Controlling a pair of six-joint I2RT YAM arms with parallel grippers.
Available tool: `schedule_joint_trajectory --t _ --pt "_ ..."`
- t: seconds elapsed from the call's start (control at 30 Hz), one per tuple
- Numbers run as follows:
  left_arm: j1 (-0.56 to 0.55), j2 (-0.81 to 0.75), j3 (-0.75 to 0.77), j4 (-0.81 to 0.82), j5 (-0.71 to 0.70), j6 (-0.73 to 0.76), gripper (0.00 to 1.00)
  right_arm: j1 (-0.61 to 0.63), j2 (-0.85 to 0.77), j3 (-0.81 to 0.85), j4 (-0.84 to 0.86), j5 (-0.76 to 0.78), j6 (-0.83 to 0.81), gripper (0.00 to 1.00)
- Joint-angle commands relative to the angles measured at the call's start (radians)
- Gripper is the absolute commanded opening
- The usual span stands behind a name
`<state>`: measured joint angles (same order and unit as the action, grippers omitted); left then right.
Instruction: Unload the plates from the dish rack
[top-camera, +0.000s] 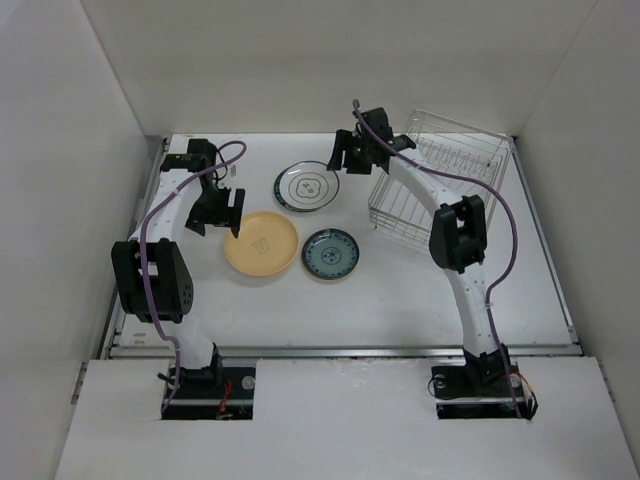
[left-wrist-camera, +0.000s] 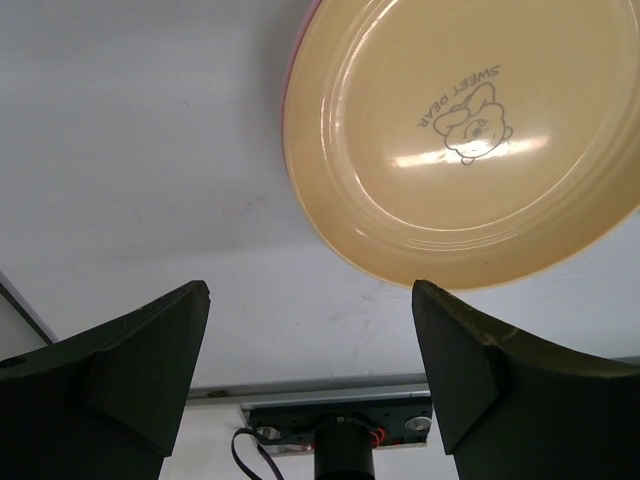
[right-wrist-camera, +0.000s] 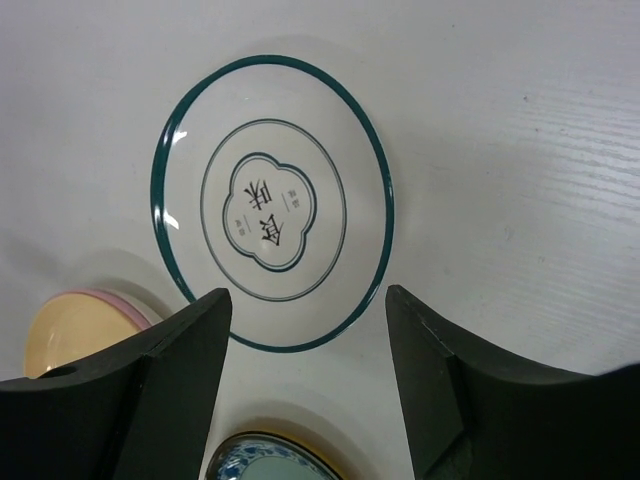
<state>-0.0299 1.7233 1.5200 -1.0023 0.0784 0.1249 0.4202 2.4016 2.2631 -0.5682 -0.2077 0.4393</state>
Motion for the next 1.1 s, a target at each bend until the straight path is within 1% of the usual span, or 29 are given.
schedule_joint_trajectory --t 0.0,0.17,0.33,0.43,0.47,0.57,0.6,0.7,0.73,0.8,0.83,0.87,1.07 --pt "0.005 -0.008 0.009 -0.032 0.014 -0.005 0.80 0.015 0.013 0.062 -0.001 0.057 -0.002 0.69" --pt "0.005 0.001 0.009 -0.041 0.014 -0.005 0.80 0.046 0.114 0.101 0.053 0.100 0.070 0.69" --pt "0.005 0.001 0.009 -0.041 0.014 -0.005 0.80 0.046 0.148 0.101 0.108 0.110 0.145 0.69" --pt "0.005 0.001 0.009 -0.041 0.014 -0.005 0.80 0.046 0.157 0.092 0.108 0.071 0.145 0.69" --pt "0.005 0.001 0.009 -0.041 0.014 -0.005 0.80 0.046 0.157 0.092 0.108 0.091 0.135 0.69" --pt "0.005 0.010 0.009 -0.041 0.014 -0.005 0.80 0.046 0.090 0.000 0.097 0.155 0.125 0.69" --pt "0.005 0.010 0.009 -0.041 0.014 -0.005 0.80 0.046 0.070 -0.055 0.097 0.171 0.116 0.69" --pt "0.005 0.010 0.009 -0.041 0.014 -0.005 0.80 0.046 -0.022 -0.146 0.097 0.171 0.089 0.69" --pt "0.005 0.010 0.009 -0.041 0.014 -0.005 0.80 0.046 -0.050 -0.225 0.108 0.171 0.088 0.69" --pt "0.005 0.010 0.009 -0.041 0.014 -0.005 0.80 0.046 -0.146 -0.316 0.148 0.192 0.088 0.69" --pt "0.005 0.010 0.009 -0.041 0.014 -0.005 0.80 0.046 -0.177 -0.397 0.163 0.201 0.088 0.69" --pt "0.005 0.010 0.009 -0.041 0.014 -0.005 0.80 0.046 -0.224 -0.430 0.177 0.202 0.079 0.69" --pt "0.005 -0.001 0.009 -0.050 0.023 0.004 0.80 0.046 -0.301 -0.575 0.177 0.202 0.079 0.69"
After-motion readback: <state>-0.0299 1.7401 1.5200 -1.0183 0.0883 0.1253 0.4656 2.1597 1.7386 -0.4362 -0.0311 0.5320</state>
